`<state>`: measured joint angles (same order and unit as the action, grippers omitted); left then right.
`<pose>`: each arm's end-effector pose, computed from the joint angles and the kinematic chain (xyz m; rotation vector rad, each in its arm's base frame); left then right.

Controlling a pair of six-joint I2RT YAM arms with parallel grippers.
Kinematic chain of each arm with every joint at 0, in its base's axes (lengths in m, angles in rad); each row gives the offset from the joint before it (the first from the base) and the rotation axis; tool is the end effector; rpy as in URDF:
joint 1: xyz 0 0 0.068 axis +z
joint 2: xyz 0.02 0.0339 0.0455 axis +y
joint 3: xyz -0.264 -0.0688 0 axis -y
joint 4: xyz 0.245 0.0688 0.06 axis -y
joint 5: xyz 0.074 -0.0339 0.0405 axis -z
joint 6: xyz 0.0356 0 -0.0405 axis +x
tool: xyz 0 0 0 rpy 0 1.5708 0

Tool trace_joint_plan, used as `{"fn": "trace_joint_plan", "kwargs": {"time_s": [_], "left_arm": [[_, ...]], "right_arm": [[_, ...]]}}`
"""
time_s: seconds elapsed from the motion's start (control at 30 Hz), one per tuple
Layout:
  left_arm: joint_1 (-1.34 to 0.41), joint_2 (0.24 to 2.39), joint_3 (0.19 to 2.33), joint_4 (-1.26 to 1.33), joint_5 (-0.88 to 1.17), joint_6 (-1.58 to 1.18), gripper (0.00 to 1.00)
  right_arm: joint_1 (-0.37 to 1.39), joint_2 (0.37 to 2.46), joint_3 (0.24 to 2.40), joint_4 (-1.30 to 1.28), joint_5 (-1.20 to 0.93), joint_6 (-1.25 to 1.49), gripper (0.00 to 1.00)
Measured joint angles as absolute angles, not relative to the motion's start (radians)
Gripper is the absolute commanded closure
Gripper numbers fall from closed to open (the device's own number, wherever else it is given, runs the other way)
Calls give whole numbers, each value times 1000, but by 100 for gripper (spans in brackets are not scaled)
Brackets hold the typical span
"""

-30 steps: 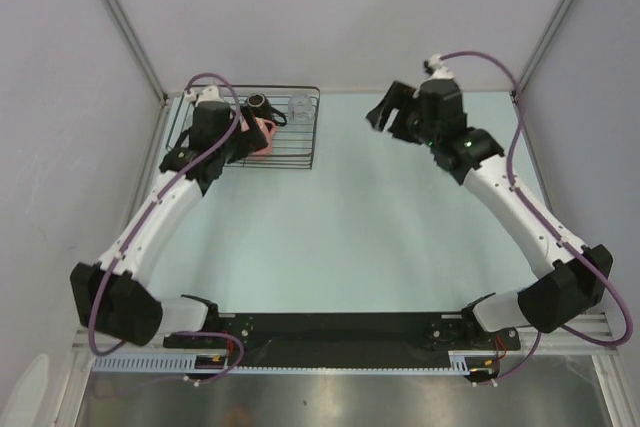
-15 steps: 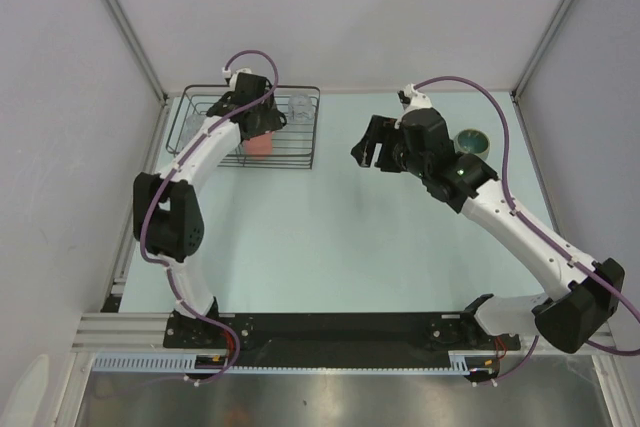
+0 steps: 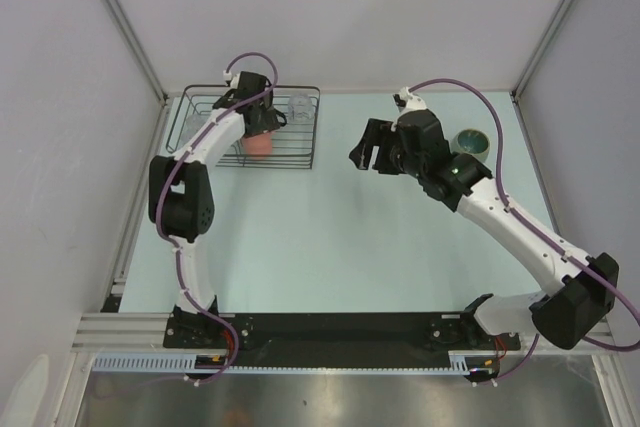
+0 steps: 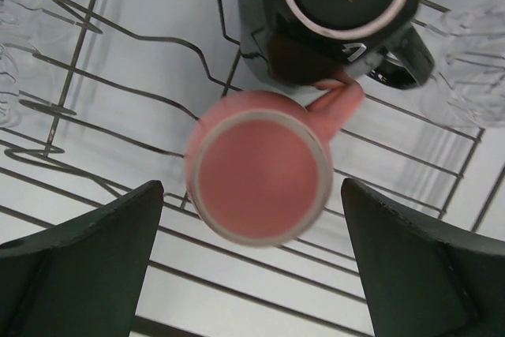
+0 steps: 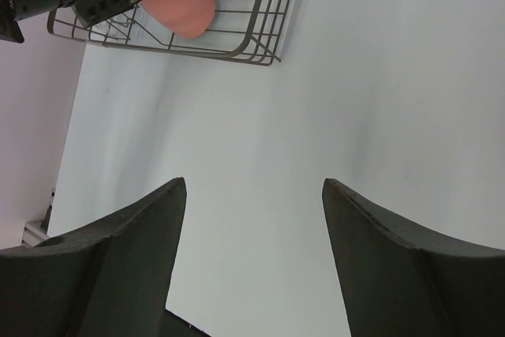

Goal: Unload the cups from the dish rack

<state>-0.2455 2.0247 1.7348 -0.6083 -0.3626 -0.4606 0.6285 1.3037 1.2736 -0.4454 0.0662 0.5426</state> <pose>0.4440 -0.0982 0.2543 -0.4088 2.3595 0.1222 0.2395 0.1712 0.3706 -0.0480 2.1103 0.6531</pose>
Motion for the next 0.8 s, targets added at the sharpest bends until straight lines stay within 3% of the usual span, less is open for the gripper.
{"fn": "trace_joint_plan", "kwargs": {"time_s": [0.33,0.4,0.5,0.6,0.73,0.8], "left_arm": [[-223,2086,1764,-608,-333,-461,3],[-224,2096,1764,-608,-322,-461,9],[-224,2101,1763,-609,-309,-461,23],[-224,2101,1763,-604,-300,-463,45],[-224,2101,1761,-596,-295,-456,100],[-224,2098,1750,-581,-293,-451,100]], "right_arm": [[596,1345,1269,-432,39,542,25],[590,1351,1269,-430,36,542,25],[584,1356,1267,-428,34,542,25],[579,1360,1261,-424,29,542,25],[578,1365,1254,-416,21,542,25],[578,1365,1247,-410,18,542,26]]}}
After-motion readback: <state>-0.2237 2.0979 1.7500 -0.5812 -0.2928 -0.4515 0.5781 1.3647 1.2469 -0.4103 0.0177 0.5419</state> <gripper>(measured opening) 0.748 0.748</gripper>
